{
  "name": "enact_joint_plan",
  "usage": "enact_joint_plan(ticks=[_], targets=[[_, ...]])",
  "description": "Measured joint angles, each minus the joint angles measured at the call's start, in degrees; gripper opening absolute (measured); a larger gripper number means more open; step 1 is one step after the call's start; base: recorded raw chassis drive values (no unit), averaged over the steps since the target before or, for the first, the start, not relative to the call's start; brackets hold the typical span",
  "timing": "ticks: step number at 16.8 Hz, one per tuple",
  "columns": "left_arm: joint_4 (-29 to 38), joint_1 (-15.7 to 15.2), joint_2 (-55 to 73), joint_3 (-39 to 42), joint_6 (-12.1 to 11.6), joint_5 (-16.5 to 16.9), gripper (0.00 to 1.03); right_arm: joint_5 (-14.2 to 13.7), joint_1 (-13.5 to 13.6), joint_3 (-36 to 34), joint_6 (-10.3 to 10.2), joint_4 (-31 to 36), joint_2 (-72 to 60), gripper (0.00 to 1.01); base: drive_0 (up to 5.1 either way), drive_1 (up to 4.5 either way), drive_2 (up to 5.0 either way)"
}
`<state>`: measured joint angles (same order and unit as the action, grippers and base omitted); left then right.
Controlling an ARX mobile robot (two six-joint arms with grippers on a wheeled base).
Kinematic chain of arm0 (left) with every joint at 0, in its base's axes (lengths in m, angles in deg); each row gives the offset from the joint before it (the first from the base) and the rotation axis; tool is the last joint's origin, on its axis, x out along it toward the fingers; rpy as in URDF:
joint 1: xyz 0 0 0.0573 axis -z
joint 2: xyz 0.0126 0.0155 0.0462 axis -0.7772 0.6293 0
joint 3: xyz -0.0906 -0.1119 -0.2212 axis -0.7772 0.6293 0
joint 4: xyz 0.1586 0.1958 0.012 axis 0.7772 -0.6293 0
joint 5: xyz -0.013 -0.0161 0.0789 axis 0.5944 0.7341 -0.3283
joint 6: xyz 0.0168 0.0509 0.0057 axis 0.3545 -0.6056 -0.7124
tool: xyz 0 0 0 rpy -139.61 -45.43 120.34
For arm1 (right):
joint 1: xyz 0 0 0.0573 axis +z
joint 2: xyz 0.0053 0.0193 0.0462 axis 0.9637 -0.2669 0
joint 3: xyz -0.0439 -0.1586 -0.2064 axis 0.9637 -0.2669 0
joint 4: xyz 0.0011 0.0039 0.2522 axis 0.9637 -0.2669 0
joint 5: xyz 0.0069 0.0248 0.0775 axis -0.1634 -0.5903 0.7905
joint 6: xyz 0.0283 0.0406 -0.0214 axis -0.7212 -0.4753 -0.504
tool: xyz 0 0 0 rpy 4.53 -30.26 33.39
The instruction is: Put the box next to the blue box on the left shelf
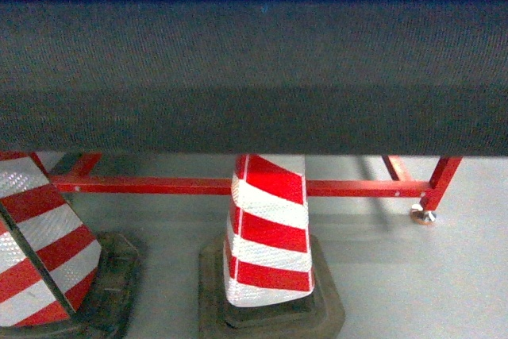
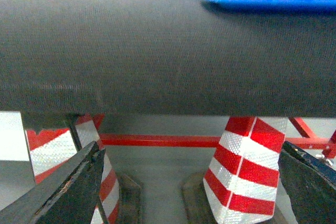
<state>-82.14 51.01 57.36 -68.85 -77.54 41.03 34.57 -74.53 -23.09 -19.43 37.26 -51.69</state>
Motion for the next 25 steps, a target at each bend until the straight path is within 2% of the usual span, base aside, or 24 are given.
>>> enact_joint_plan(ticks=[25], targets=[[0.0, 0.0, 0.0, 0.0, 0.0, 0.0, 0.98, 0.1, 0.0, 0.0, 0.1, 0.0, 0.0, 0.98, 0.0, 0.0, 0.0]])
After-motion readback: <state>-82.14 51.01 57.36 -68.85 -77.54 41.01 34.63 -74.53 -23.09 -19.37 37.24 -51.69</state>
